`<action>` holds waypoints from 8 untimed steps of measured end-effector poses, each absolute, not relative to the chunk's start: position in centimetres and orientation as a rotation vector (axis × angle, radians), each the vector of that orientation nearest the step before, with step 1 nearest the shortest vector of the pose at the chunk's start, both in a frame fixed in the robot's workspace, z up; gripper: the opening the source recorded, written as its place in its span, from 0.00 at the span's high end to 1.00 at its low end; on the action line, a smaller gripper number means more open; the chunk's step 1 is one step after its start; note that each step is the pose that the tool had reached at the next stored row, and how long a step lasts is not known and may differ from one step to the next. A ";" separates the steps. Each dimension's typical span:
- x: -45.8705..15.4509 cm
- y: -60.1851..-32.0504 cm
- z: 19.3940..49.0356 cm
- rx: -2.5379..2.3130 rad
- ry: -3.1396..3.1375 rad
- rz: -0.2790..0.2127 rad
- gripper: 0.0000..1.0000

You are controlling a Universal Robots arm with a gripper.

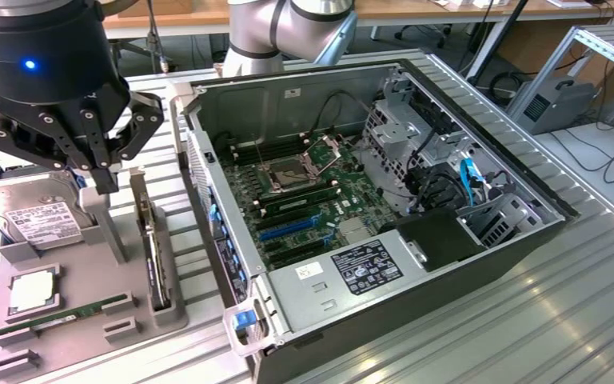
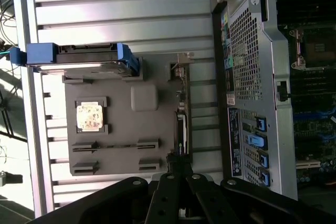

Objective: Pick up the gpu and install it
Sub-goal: 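Reach for the gpu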

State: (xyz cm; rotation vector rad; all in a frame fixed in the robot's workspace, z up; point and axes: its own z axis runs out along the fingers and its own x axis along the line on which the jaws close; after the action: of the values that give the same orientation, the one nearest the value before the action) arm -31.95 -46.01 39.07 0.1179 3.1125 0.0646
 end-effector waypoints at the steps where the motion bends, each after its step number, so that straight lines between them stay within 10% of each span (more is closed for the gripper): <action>1: -31.9 -46.0 39.1 0.118 3.113 0.065 0.89; 8: -31.9 -46.3 39.1 0.118 3.113 0.065 0.89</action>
State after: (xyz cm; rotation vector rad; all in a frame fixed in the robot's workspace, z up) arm -31.95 -46.30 39.07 0.1179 3.1125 0.0646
